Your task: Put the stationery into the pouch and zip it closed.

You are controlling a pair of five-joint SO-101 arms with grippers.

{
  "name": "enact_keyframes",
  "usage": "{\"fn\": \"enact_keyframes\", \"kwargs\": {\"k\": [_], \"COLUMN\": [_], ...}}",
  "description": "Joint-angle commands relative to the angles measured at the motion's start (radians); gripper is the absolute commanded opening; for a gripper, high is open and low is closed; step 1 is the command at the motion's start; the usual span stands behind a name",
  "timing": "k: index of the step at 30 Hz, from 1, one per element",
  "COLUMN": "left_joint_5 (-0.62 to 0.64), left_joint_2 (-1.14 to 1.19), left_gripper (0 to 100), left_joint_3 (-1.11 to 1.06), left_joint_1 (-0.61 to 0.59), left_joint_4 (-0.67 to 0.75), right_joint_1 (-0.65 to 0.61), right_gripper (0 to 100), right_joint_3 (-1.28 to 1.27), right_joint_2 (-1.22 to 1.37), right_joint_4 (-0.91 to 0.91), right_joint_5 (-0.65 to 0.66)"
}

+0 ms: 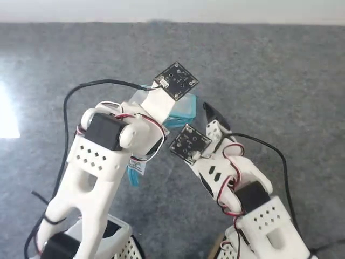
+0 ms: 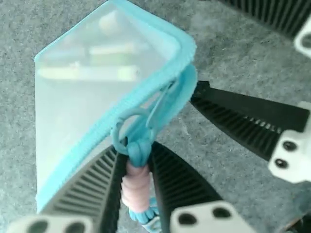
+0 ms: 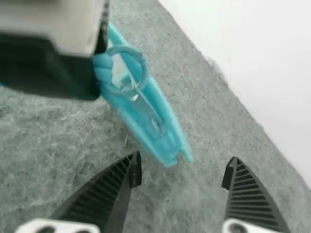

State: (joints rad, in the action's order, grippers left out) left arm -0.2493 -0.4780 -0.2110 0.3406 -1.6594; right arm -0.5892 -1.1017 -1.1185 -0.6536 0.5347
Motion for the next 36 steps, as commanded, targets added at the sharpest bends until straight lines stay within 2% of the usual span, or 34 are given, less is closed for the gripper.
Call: {"fn": "enact_keyframes", "kwargs": {"k": [1, 10, 17, 20, 26, 36], "left_joint_5": [-0.011, -0.012, -0.092, -0.147, -0.152, -0.153], "left_joint_2": [-0.008, 0.0, -0.008, -0.002, -0.002, -0.006], "left_gripper": [1, 1, 1, 1, 1, 1], "left_joint_3": [0.008, 0.004, -0.005, -0.005, -0.005, -0.005], "left_joint_1": [-0.002, -0.006, -0.052, -0.071, -0.08, -0.078], "left_joint_4": [0.014, 0.006, -0.031, -0.055, -0.055, -0.072], "right_joint_1": [-0.001, -0.001, 0.001, -0.002, -0.031, -0.035], "right_gripper": [27.7, 27.7, 27.4, 27.4, 27.4, 27.4], "right_joint_3": [0.115, 0.18, 0.226, 0.229, 0.238, 0.233], "right_joint_2": [0.061, 0.188, 0.26, 0.259, 0.214, 0.203], "right_joint_4": [0.025, 0.096, 0.071, 0.016, -0.085, -0.073], "right_joint_5": [0.012, 0.08, 0.091, 0.16, 0.187, 0.184]}}
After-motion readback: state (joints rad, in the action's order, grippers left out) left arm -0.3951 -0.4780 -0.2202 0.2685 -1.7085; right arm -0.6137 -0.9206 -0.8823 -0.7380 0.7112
